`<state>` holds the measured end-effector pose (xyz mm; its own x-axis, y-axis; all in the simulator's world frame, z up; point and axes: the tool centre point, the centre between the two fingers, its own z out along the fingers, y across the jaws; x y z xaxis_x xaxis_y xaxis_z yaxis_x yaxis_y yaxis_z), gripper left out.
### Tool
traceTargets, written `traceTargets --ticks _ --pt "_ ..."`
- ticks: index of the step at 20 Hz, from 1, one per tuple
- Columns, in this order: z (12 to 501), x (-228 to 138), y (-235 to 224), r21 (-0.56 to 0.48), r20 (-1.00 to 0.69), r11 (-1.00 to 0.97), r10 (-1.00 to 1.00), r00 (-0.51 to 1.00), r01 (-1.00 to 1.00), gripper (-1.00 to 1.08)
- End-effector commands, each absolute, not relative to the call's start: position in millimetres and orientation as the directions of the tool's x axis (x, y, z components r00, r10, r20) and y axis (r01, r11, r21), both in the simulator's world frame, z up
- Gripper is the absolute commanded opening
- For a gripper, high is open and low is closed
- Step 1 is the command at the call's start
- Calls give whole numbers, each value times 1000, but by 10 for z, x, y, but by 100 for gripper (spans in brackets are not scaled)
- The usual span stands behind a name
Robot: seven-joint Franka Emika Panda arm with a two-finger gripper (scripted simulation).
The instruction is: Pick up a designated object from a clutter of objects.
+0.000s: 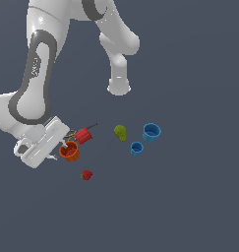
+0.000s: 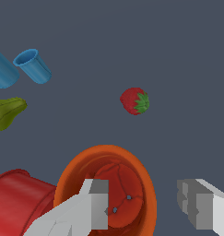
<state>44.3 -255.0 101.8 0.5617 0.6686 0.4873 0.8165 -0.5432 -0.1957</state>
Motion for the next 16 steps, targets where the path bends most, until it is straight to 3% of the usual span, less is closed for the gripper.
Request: traceTargets --ticks 1,16 --pt "976 438 -2612 -180 506 -532 671 542 827 28" --pt "850 430 -2685 -155 532 -517 674 512 842 28"
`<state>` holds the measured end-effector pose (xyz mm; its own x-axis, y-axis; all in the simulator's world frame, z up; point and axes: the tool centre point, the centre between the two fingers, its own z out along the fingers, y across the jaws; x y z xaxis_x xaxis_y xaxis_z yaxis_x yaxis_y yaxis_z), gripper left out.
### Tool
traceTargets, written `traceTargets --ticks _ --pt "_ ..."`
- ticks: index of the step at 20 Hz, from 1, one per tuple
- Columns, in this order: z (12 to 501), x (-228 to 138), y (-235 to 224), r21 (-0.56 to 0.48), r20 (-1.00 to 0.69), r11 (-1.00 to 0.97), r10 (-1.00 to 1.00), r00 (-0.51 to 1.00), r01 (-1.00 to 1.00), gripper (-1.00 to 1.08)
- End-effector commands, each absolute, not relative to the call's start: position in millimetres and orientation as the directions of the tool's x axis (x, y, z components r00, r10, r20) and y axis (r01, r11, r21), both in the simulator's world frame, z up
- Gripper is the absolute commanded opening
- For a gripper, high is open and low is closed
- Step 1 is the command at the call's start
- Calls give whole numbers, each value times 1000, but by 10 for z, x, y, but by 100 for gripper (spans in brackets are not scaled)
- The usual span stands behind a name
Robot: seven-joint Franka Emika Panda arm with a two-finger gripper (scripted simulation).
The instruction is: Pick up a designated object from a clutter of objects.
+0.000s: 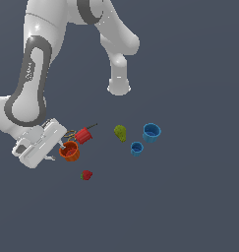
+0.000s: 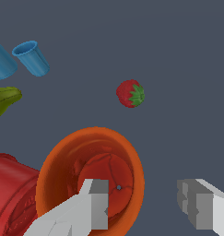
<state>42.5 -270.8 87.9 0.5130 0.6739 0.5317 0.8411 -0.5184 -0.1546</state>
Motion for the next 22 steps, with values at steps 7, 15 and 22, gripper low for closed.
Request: traceTargets --ticks 7,15,22 --pt "659 465 -2564 -154 533 -516 675 511 842 28" --pt "655 465 -2562 -154 533 -516 675 511 842 -100" --pt "671 463 -2545 -154 533 -516 675 510 843 -100"
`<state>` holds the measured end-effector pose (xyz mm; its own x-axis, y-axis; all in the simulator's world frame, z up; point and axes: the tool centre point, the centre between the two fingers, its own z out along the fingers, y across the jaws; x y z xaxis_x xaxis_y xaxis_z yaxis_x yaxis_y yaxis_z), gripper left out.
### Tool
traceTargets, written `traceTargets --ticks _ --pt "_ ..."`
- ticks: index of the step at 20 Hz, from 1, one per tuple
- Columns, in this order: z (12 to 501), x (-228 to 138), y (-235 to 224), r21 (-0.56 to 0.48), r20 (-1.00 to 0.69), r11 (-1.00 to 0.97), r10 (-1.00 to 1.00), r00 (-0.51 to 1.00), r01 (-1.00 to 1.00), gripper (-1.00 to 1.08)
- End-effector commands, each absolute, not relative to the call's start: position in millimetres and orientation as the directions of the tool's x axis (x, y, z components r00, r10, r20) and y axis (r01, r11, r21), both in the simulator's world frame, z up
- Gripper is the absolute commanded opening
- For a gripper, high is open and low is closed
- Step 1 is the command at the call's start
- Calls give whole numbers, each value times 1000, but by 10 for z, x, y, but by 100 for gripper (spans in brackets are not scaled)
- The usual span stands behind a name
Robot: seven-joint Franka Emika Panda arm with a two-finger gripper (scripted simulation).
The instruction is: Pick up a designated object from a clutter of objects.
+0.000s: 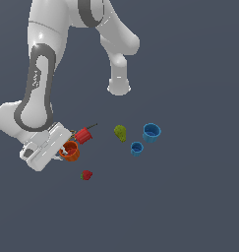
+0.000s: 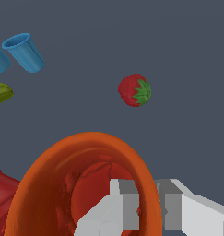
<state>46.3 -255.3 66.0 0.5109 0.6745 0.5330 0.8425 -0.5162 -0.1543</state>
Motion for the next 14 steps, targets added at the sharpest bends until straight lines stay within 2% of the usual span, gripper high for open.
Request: traceTargets --ticks 1,14 --pt "682 461 -2534 -154 533 -516 675 510 843 -100" --pt "1142 348 -2064 -154 531 -516 676 511 843 -100"
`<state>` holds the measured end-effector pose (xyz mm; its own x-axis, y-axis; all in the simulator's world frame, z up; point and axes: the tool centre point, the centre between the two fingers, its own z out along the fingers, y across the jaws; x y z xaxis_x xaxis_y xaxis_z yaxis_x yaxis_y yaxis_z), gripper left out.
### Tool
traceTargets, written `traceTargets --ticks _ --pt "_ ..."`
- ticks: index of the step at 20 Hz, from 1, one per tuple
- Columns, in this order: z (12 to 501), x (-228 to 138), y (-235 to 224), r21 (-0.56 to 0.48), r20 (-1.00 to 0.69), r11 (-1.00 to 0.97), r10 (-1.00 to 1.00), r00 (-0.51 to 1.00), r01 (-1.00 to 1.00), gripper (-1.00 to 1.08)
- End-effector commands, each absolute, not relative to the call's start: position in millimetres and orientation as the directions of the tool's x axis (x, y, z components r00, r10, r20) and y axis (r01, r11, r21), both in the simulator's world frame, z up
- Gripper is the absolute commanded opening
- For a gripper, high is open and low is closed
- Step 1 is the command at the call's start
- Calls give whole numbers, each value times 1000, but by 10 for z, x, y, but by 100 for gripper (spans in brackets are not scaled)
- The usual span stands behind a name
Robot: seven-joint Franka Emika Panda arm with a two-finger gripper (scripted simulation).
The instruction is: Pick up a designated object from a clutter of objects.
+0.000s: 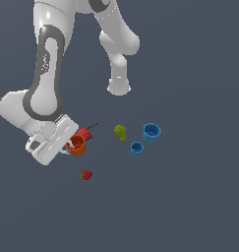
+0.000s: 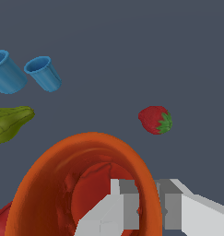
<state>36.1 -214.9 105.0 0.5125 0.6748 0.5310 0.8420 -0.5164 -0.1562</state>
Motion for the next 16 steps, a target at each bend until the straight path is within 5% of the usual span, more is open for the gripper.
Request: traceTargets --ticks 1,16 --pt "1205 332 -2001 -154 531 -516 676 511 843 -100" --pt "2341 76 -849 -154 528 -516 678 512 842 -100"
